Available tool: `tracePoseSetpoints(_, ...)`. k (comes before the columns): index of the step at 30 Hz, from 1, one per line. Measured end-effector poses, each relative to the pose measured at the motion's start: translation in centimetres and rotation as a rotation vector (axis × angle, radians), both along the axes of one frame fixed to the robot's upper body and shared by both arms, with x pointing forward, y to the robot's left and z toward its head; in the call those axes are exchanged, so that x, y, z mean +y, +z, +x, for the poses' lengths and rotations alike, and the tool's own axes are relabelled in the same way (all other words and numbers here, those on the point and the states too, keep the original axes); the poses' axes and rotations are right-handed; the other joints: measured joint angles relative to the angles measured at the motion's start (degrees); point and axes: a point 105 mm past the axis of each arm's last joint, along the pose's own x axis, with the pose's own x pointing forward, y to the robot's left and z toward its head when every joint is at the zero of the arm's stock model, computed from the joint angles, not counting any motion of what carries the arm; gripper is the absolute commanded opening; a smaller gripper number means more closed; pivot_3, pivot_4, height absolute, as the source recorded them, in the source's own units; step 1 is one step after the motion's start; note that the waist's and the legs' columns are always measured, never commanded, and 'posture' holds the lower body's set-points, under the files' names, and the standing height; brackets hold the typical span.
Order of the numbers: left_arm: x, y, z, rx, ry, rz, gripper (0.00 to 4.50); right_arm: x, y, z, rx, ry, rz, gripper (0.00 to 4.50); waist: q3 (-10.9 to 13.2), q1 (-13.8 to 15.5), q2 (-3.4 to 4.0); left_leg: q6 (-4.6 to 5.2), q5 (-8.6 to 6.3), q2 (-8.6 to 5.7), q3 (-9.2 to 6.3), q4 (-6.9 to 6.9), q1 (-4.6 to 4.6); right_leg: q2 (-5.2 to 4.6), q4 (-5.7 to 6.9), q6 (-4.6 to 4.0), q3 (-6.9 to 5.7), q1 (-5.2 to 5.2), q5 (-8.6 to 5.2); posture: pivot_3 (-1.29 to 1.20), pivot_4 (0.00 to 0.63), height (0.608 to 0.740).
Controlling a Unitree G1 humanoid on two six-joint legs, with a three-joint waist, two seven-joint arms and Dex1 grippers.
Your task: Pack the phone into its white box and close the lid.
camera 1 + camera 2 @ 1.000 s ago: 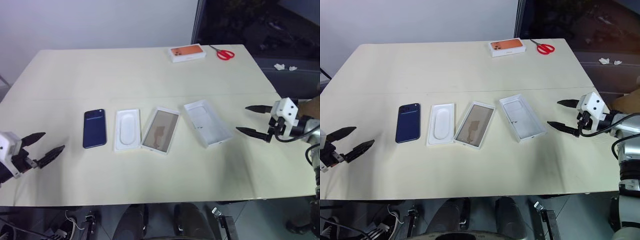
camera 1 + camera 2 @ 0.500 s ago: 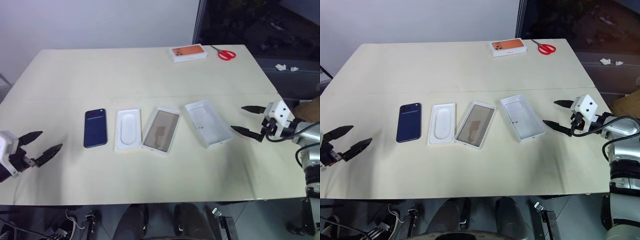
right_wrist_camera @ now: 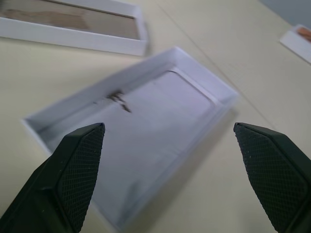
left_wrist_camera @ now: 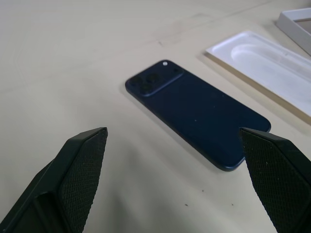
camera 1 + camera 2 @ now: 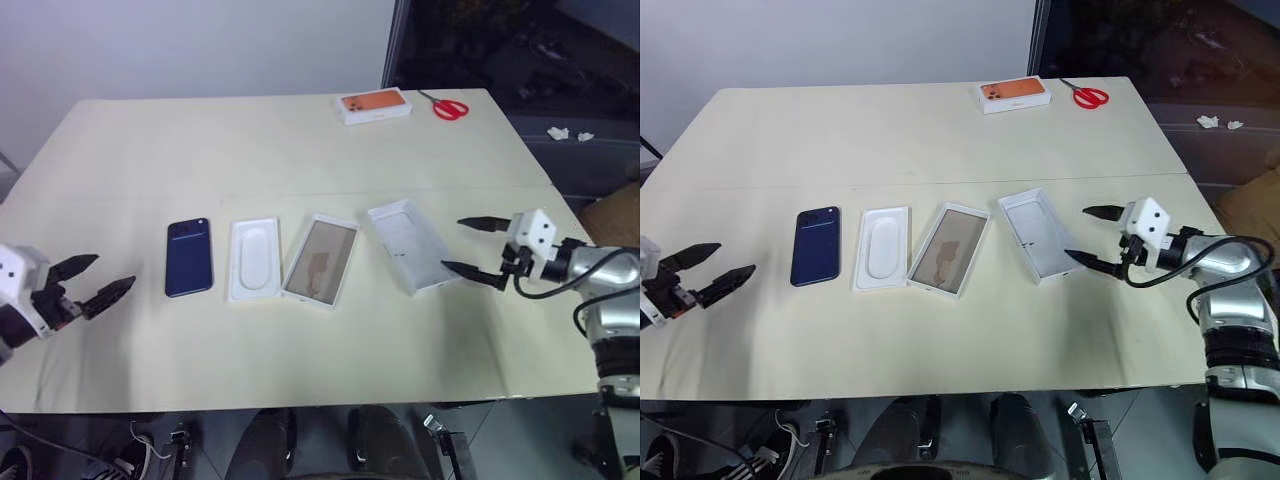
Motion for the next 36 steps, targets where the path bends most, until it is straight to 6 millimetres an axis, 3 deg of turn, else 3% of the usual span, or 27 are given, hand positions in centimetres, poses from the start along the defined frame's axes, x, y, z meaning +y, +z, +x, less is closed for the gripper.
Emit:
tracePoseSetpoints(4, -0.3, 0.0, 0.6, 0.053, 0.027, -0.120, 4.50, 3.3, 1.6, 0.7, -0.041, 0.071, 0.035, 4.44, 0.0, -0.2, 0.02, 0.00, 0.00, 0.00, 0.00, 0.00, -0.01, 0.02, 0.04, 0.00, 0.01, -0.06, 0.00, 0.00, 0.150, 0.740)
tracePoseSetpoints(7, -0.8, 0.6, 1.8, 0.080, 0.063, -0.264, 4.50, 7.3, 3.5, 1.2, -0.103, 0.163, 0.028, 4.44, 0.0, 0.0, -0.01, -0.01, 0.00, 0.00, -0.04, 0.03, -0.01, 0.03, 0.06, 0.01, -0.01, -0.06, 0.00, 0.00, 0.150, 0.740)
tracePoseSetpoints(10, -1.2, 1.0, 2.7, 0.127, 0.102, -0.376, 4.50, 11.8, 3.8, 2.0, -0.125, 0.230, 0.021, 4.44, 0.0, -0.1, -0.05, -0.02, 0.01, -0.01, -0.04, 0.03, -0.02, 0.04, 0.07, 0.01, 0.00, -0.10, 0.00, 0.00, 0.150, 0.740)
tracePoseSetpoints(12, -1.5, 0.6, 2.9, 0.162, 0.117, -0.416, 4.50, 13.7, 3.7, 2.2, -0.126, 0.250, 0.030, 4.44, 0.0, -0.1, -0.05, -0.03, 0.01, -0.02, -0.03, 0.03, -0.08, 0.04, 0.07, 0.01, 0.00, -0.17, 0.01, 0.00, 0.150, 0.740)
tracePoseSetpoints(17, -3.0, 0.1, 3.3, 0.217, 0.118, -0.508, 4.50, 14.5, 4.3, 2.5, -0.143, 0.259, 0.024, 4.44, -0.1, 0.5, -0.16, -0.03, 0.02, -0.10, -0.10, 0.13, -0.11, -0.03, 0.06, 0.01, -0.06, -0.08, 0.01, 0.00, 0.150, 0.740)
tracePoseSetpoints(25, -7.8, 2.7, 4.8, 0.241, 0.002, -0.615, 4.50, 15.5, 3.3, 1.5, -0.120, 0.318, 0.021, 4.44, -0.1, -0.1, -0.20, -0.09, 0.06, -0.09, -0.10, 0.07, -0.10, 0.02, 0.10, 0.01, -0.03, -0.15, 0.01, 0.00, 0.150, 0.740)
tracePoseSetpoints(30, -11.4, 0.9, 5.8, 0.362, -0.041, -0.641, 4.50, 15.8, 2.1, 0.2, -0.102, 0.394, -0.026, 4.44, -0.1, 0.0, -0.22, -0.10, 0.06, -0.10, -0.11, 0.13, -0.09, 0.03, 0.13, 0.02, -0.04, -0.12, 0.01, 0.00, 0.150, 0.740)
tracePoseSetpoints(36, -13.2, -0.3, 6.5, 0.448, -0.054, -0.669, 4.50, 15.5, 2.5, 0.3, -0.099, 0.382, -0.017, 4.44, -0.1, -0.1, -0.22, -0.42, 0.25, -0.10, -0.11, 0.10, -0.09, 0.06, 0.13, 0.02, -0.03, -0.14, 0.01, 0.00, 0.150, 0.740)
